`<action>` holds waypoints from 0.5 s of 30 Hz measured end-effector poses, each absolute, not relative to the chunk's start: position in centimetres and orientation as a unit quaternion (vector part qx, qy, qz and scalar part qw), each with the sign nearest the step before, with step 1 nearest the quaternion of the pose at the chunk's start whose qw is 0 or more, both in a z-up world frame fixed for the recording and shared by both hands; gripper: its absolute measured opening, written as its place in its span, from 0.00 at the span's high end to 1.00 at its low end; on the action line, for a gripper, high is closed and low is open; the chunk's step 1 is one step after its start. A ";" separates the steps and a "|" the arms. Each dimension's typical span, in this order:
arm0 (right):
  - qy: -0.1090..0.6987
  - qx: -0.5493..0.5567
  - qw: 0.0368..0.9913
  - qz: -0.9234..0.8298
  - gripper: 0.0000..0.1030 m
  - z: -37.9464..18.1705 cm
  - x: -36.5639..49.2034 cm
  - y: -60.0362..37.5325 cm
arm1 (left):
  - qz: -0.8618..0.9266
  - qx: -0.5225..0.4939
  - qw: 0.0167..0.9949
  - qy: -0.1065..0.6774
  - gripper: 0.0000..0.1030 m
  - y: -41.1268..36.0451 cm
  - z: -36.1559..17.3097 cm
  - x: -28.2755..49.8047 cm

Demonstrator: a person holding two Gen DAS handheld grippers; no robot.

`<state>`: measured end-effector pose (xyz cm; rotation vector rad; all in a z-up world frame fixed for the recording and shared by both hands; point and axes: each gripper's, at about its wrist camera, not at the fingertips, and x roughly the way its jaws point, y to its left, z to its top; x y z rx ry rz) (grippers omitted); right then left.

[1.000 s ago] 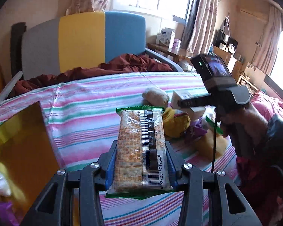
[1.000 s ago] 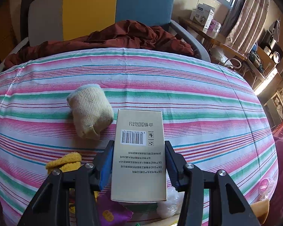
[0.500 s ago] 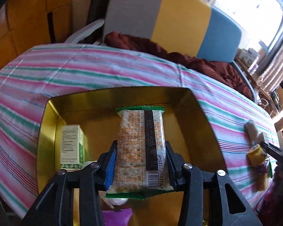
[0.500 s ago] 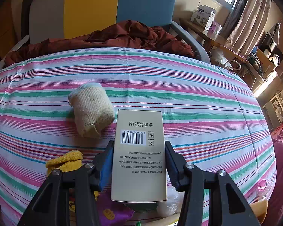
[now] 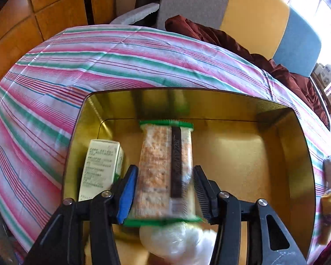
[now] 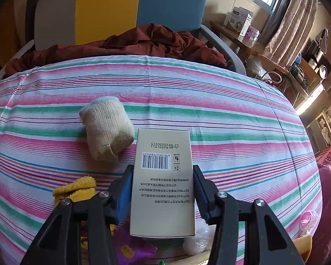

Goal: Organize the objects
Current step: 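Lower the cracker packet into the gold box and open the left tool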

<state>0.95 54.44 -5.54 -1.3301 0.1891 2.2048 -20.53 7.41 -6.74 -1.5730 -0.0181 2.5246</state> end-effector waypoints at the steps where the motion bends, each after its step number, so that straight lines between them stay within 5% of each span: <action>1: 0.071 -0.495 0.276 0.821 0.51 -5.6 0.9 54.4 | 0.851 -0.518 0.084 0.001 0.50 7.4 -6.3 -20.0; 15: 0.075 -0.491 0.274 0.824 0.51 -5.4 0.7 54.2 | 0.917 -0.385 0.101 0.009 0.41 3.8 0.1 -10.2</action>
